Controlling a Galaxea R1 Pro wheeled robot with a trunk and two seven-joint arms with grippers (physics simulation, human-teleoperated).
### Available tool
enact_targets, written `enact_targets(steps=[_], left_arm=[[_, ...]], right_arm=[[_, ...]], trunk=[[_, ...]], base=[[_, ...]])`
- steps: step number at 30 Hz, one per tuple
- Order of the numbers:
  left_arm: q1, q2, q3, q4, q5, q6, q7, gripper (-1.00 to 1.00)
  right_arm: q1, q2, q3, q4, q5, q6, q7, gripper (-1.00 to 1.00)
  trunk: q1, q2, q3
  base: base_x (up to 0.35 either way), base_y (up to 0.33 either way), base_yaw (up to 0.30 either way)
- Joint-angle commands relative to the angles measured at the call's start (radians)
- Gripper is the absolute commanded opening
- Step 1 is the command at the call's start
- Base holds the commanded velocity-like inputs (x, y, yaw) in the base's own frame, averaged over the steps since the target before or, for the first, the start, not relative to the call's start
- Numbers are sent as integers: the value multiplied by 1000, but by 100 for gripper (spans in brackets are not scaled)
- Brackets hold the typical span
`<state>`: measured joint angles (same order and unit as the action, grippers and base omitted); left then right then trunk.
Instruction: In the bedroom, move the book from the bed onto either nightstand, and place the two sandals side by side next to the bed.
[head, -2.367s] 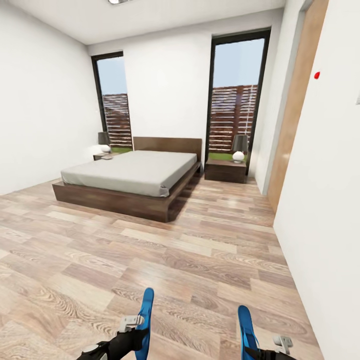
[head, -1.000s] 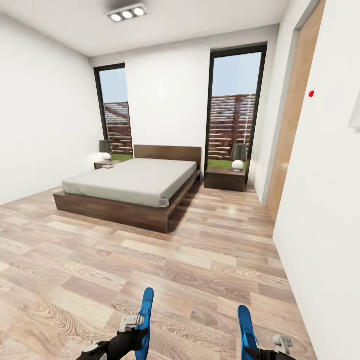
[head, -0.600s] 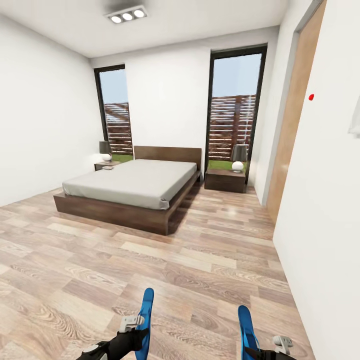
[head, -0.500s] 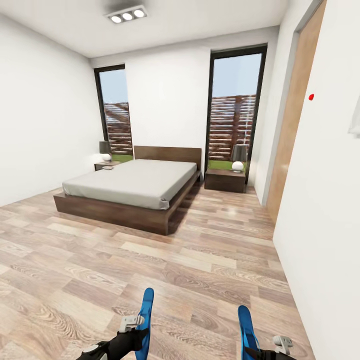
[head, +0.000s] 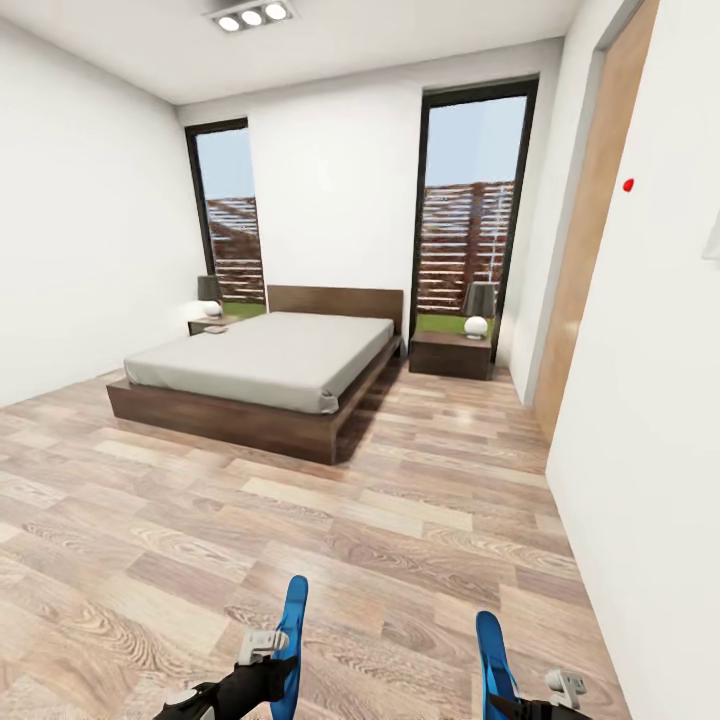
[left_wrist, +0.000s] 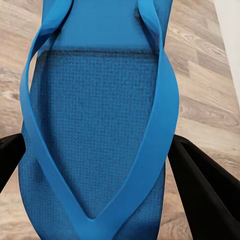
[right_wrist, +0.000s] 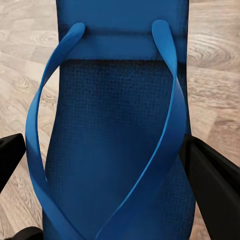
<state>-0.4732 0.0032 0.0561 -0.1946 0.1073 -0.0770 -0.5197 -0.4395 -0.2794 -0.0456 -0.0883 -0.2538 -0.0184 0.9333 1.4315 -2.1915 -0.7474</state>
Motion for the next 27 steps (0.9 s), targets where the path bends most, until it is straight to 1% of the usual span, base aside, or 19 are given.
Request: enact_targets(steps=[1, 27], left_arm=[[-1, 0, 6, 1, 3, 0, -6, -100], [-1, 0, 6, 1, 3, 0, -6, -100]], right_arm=[[-1, 0, -5, 1, 2, -2, 4, -100], [-1, 0, -5, 1, 2, -2, 5, -100]], trunk=[[0, -1, -3], [0, -1, -44]], base=[[0, 0, 0], [0, 0, 0]])
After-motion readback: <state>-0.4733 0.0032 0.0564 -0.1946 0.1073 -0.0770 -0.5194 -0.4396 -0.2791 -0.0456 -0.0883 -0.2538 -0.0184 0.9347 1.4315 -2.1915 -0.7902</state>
